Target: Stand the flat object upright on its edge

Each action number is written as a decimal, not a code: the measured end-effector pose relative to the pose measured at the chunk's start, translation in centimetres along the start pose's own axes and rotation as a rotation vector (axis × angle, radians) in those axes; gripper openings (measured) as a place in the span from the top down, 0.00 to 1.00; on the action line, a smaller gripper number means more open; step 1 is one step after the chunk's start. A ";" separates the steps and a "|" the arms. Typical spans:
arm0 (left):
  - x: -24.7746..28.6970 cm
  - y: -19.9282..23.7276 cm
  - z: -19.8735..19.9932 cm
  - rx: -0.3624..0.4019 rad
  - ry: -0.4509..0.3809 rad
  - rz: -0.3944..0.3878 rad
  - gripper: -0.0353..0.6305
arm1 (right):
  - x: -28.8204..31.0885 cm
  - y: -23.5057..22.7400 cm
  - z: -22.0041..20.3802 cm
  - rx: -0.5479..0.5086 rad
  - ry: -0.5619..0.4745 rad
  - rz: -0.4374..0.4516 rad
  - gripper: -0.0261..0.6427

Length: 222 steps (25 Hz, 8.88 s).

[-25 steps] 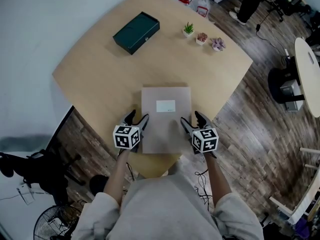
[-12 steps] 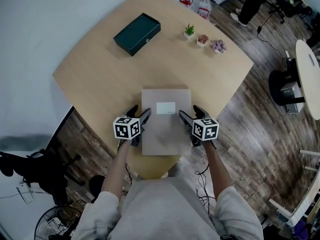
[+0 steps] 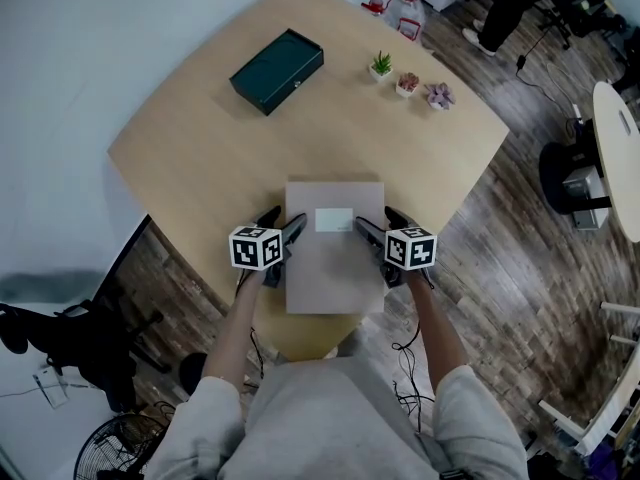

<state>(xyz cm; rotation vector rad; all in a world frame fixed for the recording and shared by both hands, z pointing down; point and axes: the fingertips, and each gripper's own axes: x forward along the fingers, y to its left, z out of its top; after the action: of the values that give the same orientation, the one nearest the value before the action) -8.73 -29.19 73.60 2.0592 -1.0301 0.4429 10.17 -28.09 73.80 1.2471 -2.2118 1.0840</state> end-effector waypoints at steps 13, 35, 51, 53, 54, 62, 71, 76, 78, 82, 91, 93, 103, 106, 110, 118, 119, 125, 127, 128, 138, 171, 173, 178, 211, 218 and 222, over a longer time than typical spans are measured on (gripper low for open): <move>1.2 -0.6 -0.2 -0.037 0.041 -0.070 0.54 | 0.8 -0.1 -0.2 0.027 0.008 0.022 0.41; -0.8 -2.8 1.8 0.049 -0.027 -0.043 0.54 | -2.0 1.4 2.2 -0.024 -0.098 0.004 0.44; -5.7 -6.7 3.7 0.150 -0.156 -0.026 0.54 | -7.5 5.1 4.0 -0.138 -0.234 -0.028 0.44; -6.3 -7.2 3.8 0.159 -0.172 -0.025 0.54 | -8.2 5.6 4.0 -0.149 -0.252 -0.033 0.44; -6.6 -7.5 3.8 0.164 -0.181 -0.024 0.54 | -8.6 5.8 3.9 -0.155 -0.260 -0.035 0.44; -9.0 -9.2 3.8 0.211 -0.237 -0.014 0.54 | -11.1 7.5 3.9 -0.202 -0.312 -0.045 0.45; -10.8 -10.4 2.9 0.227 -0.265 -0.001 0.54 | -12.8 8.6 3.1 -0.237 -0.354 -0.045 0.45; -11.7 -10.9 3.2 0.240 -0.288 0.008 0.54 | -13.6 9.4 3.4 -0.252 -0.374 -0.052 0.45; -11.9 -11.1 3.6 0.246 -0.300 0.008 0.54 | -13.9 9.5 3.7 -0.259 -0.387 -0.054 0.46; -12.5 -11.4 4.9 0.246 -0.334 0.008 0.54 | -14.4 10.0 4.9 -0.281 -0.416 -0.059 0.46; -13.5 -11.6 7.4 0.262 -0.388 0.011 0.54 | -14.7 10.8 7.5 -0.316 -0.467 -0.063 0.47; -13.6 -11.7 8.0 0.264 -0.400 0.010 0.54 | -14.8 10.9 8.1 -0.324 -0.477 -0.065 0.47; -13.7 -11.7 10.8 0.305 -0.431 0.007 0.54 | -14.7 11.1 10.9 -0.366 -0.517 -0.073 0.48; -13.5 -11.7 11.6 0.315 -0.436 0.008 0.54 | -14.5 11.1 11.7 -0.376 -0.525 -0.074 0.48; -13.2 -11.5 12.9 0.328 -0.446 0.009 0.54 | -14.3 10.9 13.0 -0.394 -0.538 -0.082 0.49; -12.3 -10.9 14.8 0.362 -0.452 0.013 0.54 | -13.2 10.3 15.3 -0.422 -0.552 -0.085 0.49; -12.2 -10.8 15.1 0.366 -0.449 0.014 0.54 | -13.0 10.3 15.6 -0.426 -0.550 -0.085 0.49; -11.4 -9.9 16.7 0.380 -0.448 0.023 0.54 | -11.8 9.9 17.5 -0.451 -0.550 -0.089 0.49; -11.1 -9.7 17.2 0.383 -0.453 0.026 0.54 | -11.4 9.8 18.1 -0.456 -0.549 -0.089 0.50; -11.0 -9.5 17.5 0.384 -0.454 0.030 0.54 | -11.1 9.7 18.3 -0.458 -0.548 -0.089 0.49; -10.3 -8.3 18.2 0.402 -0.462 0.047 0.54 | -9.5 9.4 18.8 -0.464 -0.546 -0.091 0.50; -11.3 -9.0 15.7 0.469 -0.427 0.072 0.53 | -10.4 10.0 16.8 -0.519 -0.530 -0.084 0.49; -11.7 -8.9 15.6 0.466 -0.434 0.079 0.52 | -10.7 10.0 16.7 -0.517 -0.531 -0.086 0.49; -11.6 -8.9 15.3 0.468 -0.428 0.083 0.52 | -10.6 9.9 16.4 -0.514 -0.525 -0.084 0.48; -14.3 -7.9 9.8 0.424 -0.422 0.167 0.80 | -12.9 8.9 10.0 -0.439 -0.460 -0.112 0.80; -15.9 -7.5 7.9 0.406 -0.427 0.197 0.89 | -13.9 9.6 8.8 -0.420 -0.468 -0.118 0.95; -16.7 -7.7 7.3 0.413 -0.424 0.202 0.91 | -14.5 10.2 8.3 -0.419 -0.467 -0.108 0.96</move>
<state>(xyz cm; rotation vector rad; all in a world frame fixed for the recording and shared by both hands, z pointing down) -13.09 -23.24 55.28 2.4936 -1.5085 0.3474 9.65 -23.31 54.82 1.5053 -2.4867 0.2712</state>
